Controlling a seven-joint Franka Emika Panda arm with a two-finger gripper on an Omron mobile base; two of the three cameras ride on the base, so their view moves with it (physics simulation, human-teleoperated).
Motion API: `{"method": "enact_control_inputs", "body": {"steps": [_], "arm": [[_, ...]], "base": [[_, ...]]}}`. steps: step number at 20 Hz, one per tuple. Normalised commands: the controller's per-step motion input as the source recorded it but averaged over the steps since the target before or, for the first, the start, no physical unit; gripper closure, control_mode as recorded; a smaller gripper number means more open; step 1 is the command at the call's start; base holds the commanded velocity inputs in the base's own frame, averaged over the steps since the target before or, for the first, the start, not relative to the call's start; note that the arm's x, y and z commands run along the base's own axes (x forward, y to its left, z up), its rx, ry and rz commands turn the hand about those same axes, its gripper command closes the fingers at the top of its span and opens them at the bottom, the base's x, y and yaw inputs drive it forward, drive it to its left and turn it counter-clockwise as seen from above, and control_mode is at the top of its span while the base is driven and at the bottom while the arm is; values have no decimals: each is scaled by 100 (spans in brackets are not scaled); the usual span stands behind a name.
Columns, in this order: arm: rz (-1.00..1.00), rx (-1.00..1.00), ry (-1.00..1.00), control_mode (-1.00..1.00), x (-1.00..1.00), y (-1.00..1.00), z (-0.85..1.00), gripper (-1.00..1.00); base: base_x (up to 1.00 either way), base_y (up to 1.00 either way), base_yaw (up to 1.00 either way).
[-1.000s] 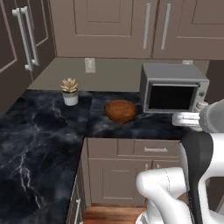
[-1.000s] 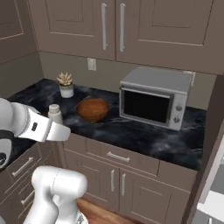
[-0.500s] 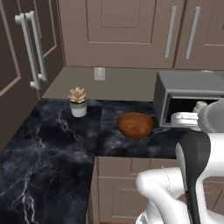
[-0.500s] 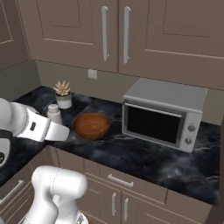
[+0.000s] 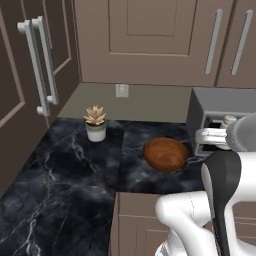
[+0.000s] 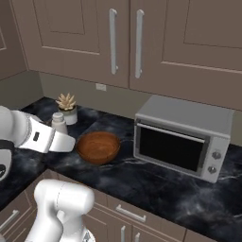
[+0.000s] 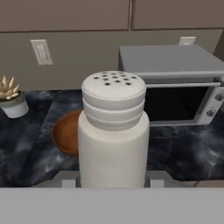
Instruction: Retrieve the bottle and the shaker from the cabinet and place them next to the mixing bowl on the counter. Then add garlic from the fridge to the mixing bowl.
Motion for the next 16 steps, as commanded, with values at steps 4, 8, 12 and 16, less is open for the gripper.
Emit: {"method": "enact_control_inputs", "body": {"steps": [4,8,12,16], "arm": [[0,1,-1,-100,18,9,-3,100],[-8,0,-1,-100,16,43,-13,100],[-31,0,12,-100,30,94,-73,100],[-35,0,12,-100,37,86,-93,100]], "base": [[6,3,1],[0,0,0],[0,0,0],[0,0,0]]}}
